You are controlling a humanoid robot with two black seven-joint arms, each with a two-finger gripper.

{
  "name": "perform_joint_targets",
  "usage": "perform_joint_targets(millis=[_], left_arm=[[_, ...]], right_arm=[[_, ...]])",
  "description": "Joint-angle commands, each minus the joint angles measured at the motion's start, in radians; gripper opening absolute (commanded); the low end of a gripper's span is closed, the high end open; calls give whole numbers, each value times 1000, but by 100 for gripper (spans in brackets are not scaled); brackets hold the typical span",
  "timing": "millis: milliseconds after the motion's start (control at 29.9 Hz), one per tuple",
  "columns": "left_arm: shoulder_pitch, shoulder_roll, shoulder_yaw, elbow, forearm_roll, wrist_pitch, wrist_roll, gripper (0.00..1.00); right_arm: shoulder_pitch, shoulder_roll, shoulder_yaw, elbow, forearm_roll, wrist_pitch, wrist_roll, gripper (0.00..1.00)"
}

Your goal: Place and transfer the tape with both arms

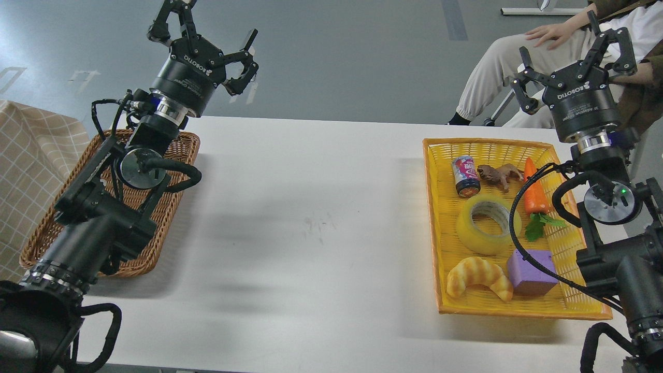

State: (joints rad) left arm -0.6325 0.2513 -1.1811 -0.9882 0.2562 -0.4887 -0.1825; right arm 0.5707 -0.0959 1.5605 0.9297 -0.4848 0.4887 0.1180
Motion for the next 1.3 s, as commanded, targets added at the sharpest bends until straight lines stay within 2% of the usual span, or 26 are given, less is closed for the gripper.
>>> perform_joint_targets(millis=[0,1270], left_arm=[[2,0,1,0,0,0,-2,98],[-1,13,-5,0,-2,0,-11,98]], right_arm=[[0,1,0,1,0,0,0,100],[6,-7,-2,8,-3,0,2,100]])
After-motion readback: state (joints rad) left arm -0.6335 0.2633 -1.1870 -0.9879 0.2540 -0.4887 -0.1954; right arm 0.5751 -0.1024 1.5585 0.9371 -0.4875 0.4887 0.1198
